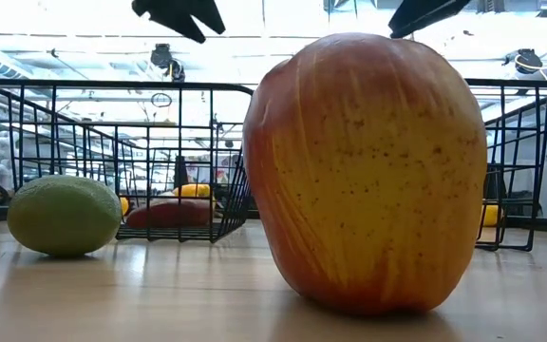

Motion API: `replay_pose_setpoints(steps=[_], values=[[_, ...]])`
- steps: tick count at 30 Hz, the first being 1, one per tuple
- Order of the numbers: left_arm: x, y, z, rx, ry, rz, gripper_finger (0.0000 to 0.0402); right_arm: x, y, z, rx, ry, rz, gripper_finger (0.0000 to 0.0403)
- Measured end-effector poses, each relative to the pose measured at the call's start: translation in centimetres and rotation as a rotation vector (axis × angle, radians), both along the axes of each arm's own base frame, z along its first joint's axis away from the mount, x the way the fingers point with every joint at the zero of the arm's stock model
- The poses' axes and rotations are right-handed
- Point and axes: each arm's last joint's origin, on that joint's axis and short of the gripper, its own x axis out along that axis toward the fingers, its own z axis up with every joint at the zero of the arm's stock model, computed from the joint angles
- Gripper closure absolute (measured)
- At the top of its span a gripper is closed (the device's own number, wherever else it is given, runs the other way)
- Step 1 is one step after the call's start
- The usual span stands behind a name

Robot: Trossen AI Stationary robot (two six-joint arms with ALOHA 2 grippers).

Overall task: Sort produce into baskets
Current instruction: Put the yellow chili pepper into the left black wire basket

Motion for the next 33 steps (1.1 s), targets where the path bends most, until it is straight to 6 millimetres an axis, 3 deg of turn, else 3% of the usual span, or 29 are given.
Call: replay_pose_setpoints(steps=[3, 6, 13, 17, 20, 25, 33], values=[[-0.3, 0.3, 0.5, 0.052, 0.006, -0.010, 0.0080, -0.2, -1.5, 0.6, -0.170, 0.002, -0.079, 0.0067], [-0.3, 0.4, 0.5, 0.080, 0.031, -0.019, 0.0080, -0.3, -4.3, 1.5, -0.256, 0.045, -0.148, 0.0069], [-0.3, 0.6, 0.4, 0.098, 0.051, -0.023, 0.0080, -1.9, -13.5, 3.3, -0.117, 0.114, -0.240, 0.0089], [-0.1, 0.9, 0.5, 0.120, 0.064, -0.033, 0.0080, -3.5, -18.6, 3.3, -0.022, 0.128, -0.329, 0.0089], [-0.1, 1.2, 0.5, 0.128, 0.074, -0.029, 0.0080, -4.5, -21.9, 1.7, 0.084, 0.133, -0.353, 0.0089], [0.0, 1.3, 0.4, 0.133, 0.111, -0.074, 0.0080, -5.4, -26.2, -3.1, 0.197, 0.177, -0.400, 0.0089], [0.0, 1.4, 0.4, 0.169, 0.146, -0.106, 0.0080, -5.4, -30.5, -9.1, 0.321, 0.333, -0.517, 0.0090]])
